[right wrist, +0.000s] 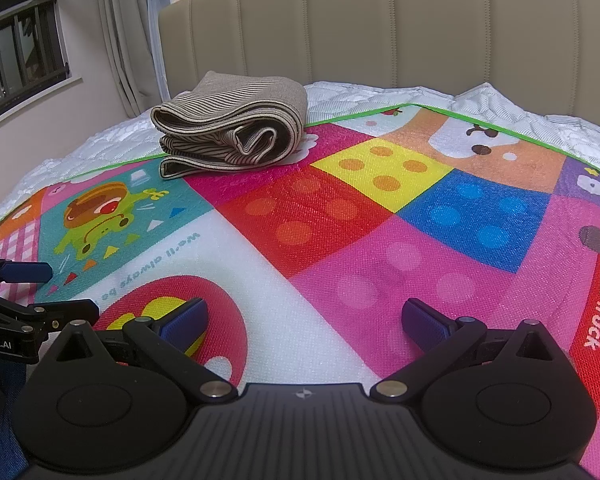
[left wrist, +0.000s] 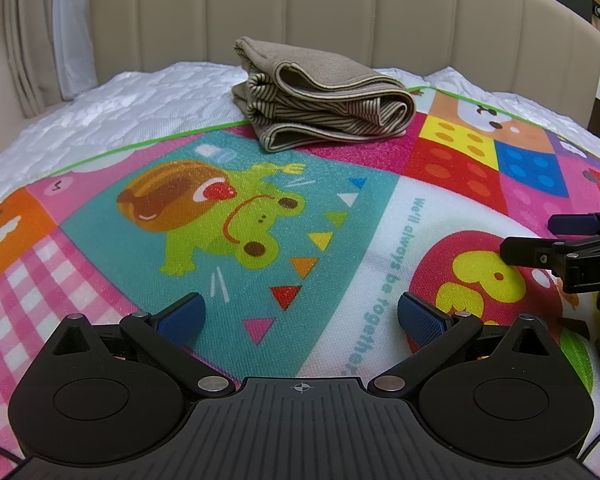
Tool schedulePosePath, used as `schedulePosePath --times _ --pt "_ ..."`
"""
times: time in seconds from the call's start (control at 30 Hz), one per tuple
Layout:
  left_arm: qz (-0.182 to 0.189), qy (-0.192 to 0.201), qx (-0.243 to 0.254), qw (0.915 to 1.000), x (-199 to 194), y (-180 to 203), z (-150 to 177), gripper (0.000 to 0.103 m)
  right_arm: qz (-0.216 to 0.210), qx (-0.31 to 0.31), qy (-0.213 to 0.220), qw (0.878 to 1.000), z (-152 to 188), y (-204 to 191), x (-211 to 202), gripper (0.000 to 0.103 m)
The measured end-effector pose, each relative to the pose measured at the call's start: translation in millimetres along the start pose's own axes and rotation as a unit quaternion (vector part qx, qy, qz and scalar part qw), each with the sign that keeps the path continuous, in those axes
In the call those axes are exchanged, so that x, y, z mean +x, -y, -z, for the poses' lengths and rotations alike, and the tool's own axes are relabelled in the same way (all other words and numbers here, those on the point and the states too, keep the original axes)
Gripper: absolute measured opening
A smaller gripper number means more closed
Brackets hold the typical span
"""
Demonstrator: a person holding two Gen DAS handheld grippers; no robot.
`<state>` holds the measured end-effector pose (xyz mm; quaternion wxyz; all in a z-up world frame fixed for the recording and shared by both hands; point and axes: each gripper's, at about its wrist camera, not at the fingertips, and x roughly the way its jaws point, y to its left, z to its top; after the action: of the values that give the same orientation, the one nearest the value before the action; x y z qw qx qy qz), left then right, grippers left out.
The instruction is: Fold clothes
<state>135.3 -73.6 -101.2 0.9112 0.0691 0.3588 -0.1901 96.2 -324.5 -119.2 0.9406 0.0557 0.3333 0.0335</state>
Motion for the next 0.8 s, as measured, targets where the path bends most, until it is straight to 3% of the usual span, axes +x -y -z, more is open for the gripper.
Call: schedulePosePath --times 0.4,0.8 --pt "0.002 -0.002 0.000 1.0000 0 -1 -1 0.103 0.006 -0.005 -0.001 1.000 0 -2 0 0.103" --pt "0.010 -0.046 0.001 0.9989 3 -2 -13 0.103 0.019 -0.005 -0.008 1.000 -1 -5 -1 0.103"
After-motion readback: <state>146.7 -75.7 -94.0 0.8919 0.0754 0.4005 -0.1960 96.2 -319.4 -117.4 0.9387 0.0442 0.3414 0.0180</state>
